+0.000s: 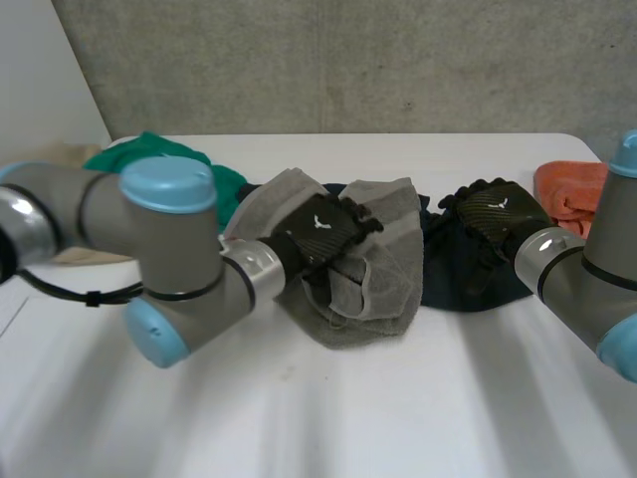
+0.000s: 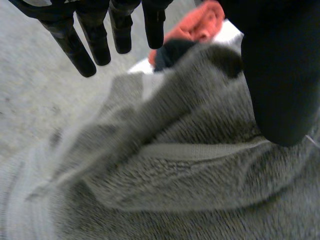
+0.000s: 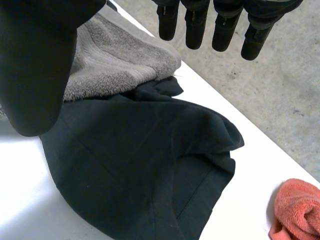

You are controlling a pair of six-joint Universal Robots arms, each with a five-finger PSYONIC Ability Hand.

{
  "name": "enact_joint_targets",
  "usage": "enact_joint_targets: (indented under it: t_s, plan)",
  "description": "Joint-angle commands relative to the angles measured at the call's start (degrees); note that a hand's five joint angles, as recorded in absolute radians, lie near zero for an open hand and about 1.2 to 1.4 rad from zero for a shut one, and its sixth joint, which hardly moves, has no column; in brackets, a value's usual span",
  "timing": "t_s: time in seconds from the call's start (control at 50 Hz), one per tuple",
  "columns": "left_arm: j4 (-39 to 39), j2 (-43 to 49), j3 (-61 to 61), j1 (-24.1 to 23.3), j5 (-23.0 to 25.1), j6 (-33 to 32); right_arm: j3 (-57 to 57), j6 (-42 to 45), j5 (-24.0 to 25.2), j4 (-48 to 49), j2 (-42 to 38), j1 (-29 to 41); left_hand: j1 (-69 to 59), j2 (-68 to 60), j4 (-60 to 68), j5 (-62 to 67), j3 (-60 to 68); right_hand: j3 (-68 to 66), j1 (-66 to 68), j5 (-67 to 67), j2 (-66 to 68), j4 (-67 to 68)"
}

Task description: Fold the laundry.

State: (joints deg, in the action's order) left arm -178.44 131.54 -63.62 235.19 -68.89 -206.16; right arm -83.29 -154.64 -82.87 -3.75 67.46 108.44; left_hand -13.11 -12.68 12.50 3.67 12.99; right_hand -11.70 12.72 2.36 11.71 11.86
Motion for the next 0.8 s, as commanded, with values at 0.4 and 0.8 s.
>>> enact_joint_targets:
  t_s: [0.4, 0.8]
  plan:
    - [-12.11, -10.87, 14.21, 24.60, -29.63, 1.12, -1.08, 0.65, 0.25, 0.14, -1.01, 0.72, -66.89, -67.32, 67.50, 66.33, 67.01, 1.70, -2.72, -2.36, -1.71, -1.86]
    - [-4.29, 6.54, 23.72, 32.09, -21.12, 2.17, -0.82, 2.50, -0.19, 0.14, -2.42, 2.13, 3.11, 2.68, -2.50, -3.67, -2.99, 1.70, -2.72, -2.36, -1.71, -1.86]
